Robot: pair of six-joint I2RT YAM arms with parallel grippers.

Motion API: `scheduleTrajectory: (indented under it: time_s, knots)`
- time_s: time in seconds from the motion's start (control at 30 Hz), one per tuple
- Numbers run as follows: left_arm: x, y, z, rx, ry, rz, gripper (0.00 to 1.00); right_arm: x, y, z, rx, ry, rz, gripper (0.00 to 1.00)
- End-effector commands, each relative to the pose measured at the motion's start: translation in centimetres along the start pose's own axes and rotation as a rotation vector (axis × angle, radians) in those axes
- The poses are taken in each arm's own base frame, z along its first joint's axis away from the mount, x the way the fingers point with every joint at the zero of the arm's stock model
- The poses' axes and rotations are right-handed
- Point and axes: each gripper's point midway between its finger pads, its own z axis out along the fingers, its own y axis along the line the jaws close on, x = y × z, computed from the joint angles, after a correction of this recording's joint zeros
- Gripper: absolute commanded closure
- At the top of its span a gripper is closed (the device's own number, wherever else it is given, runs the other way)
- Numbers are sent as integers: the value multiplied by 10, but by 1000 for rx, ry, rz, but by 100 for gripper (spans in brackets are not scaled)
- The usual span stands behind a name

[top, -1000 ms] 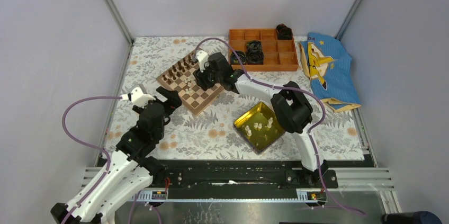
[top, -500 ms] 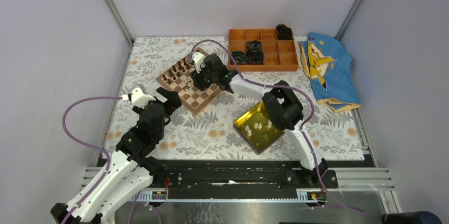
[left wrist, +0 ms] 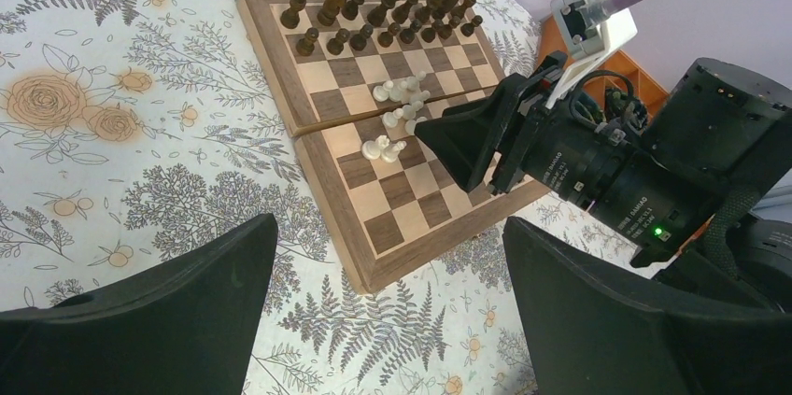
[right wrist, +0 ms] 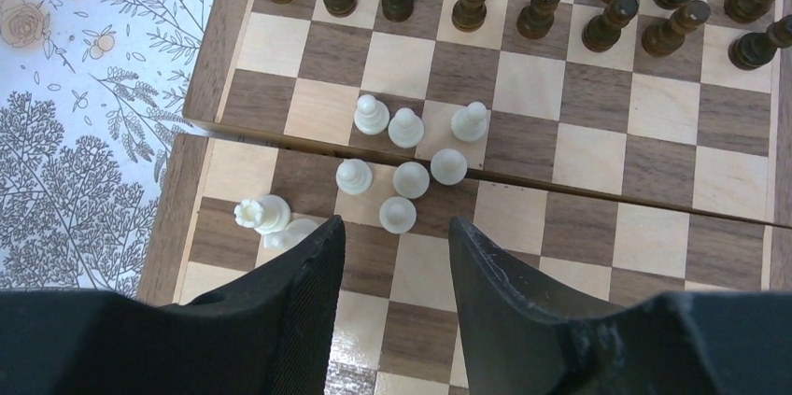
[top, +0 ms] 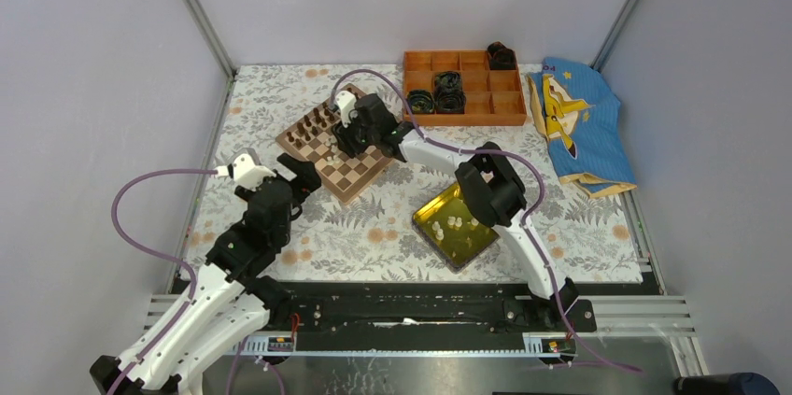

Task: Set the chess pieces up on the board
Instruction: Pick up the chess piece from the chessboard.

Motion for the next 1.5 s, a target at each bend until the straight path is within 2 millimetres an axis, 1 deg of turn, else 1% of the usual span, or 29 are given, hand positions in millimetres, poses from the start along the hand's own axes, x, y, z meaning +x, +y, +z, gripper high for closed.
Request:
scheduleTrajectory:
  time_s: [0.0, 0.27, 0.4, 0.87, 1.07, 1.17, 1.3, 1.47]
  knots:
    - [-5, -1, 1, -5, -26, -21, 1, -21, 4, 4, -16, -47, -10, 49]
    - [-4, -2, 2, -3, -23, -19, 1, -19, 3, 10, -14, -42, -10, 53]
    - [-2, -1, 2, -4, -22, -17, 1, -19, 1, 13, -12, -41, -10, 57]
    - [0, -2, 4, -4, -18, -17, 1, -17, 0, 17, -11, -35, -9, 65]
    - [1, -1, 4, -3, -16, -18, 1, -15, -1, 18, -9, -33, -11, 73]
    - [1, -1, 4, -5, -14, -17, 1, -15, -1, 17, -7, -32, -15, 75]
    - [2, -1, 4, -4, -13, -16, 1, -16, -1, 17, -4, -34, -15, 83]
    - [3, 0, 4, -4, -11, -17, 1, -15, -2, 13, 4, -28, -22, 90]
